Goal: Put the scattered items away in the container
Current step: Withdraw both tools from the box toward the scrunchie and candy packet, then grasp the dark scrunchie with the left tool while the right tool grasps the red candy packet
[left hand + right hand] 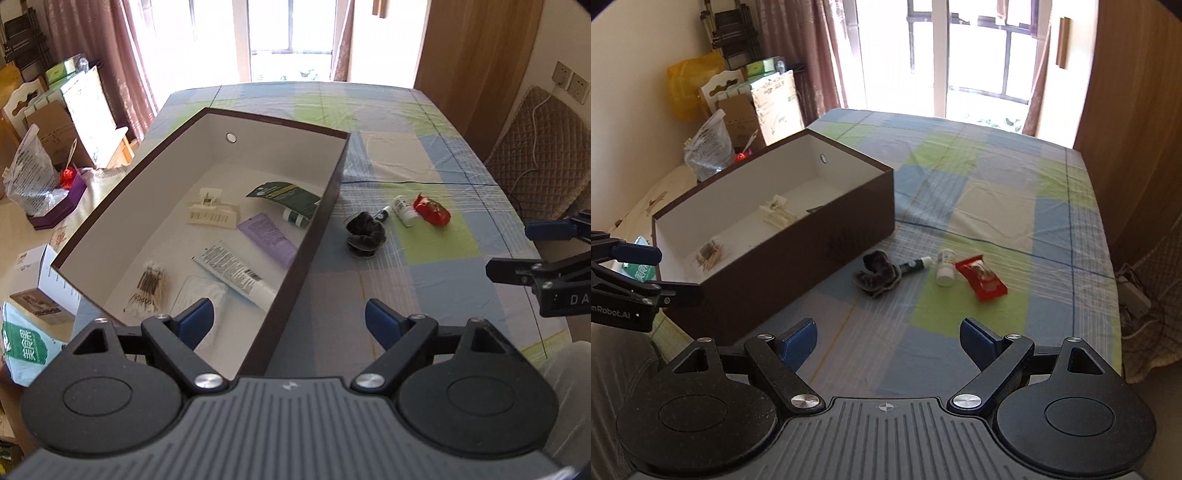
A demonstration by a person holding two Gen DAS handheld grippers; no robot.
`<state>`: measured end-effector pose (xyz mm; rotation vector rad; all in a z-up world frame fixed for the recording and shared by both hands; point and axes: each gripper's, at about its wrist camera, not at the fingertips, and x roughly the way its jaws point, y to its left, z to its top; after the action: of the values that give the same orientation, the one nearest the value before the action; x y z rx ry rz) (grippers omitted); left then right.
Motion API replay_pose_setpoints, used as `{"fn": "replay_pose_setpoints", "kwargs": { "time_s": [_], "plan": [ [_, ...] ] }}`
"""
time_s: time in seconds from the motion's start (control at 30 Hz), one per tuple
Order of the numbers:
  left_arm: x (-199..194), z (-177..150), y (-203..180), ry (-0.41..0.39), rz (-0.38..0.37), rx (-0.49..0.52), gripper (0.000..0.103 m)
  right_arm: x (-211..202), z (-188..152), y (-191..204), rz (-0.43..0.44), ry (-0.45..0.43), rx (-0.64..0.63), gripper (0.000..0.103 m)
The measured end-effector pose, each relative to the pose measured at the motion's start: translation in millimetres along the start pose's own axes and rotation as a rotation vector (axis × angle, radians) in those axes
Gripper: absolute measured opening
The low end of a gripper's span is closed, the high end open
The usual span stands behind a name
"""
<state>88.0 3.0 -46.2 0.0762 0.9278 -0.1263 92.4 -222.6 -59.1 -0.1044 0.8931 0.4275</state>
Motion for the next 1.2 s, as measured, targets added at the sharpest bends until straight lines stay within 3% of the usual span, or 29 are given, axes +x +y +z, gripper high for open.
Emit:
{"fn": "replay_pose_setpoints", "kwargs": {
  "time_s": [0.23,0.53,0.9,1.2],
  "plan": [
    [4.6,7.4,-36.0,-0.063,-0.044,0.116,0.083,-2.2,-16.6,-40.5,-0.056,0.016,0.118,0.090],
    [43.2,14.9,-73.5,-0.046,-0.102,0.207,0.078,3.4,-23.1,-75.6,-0.088,0.038,0.195,0.090],
    [110.7,23.8,-96.5,0.009,-0.072,0.277,0.068,49.9,-24.1,-114.2,-0.087,0.107,0.195,0.090],
    [168.1,30.2,-106.4,0.047,-0.014,0.239,0.063,87.5,-9.4,-143.4,0.007,0.112,0.184,0.090]
  ]
}}
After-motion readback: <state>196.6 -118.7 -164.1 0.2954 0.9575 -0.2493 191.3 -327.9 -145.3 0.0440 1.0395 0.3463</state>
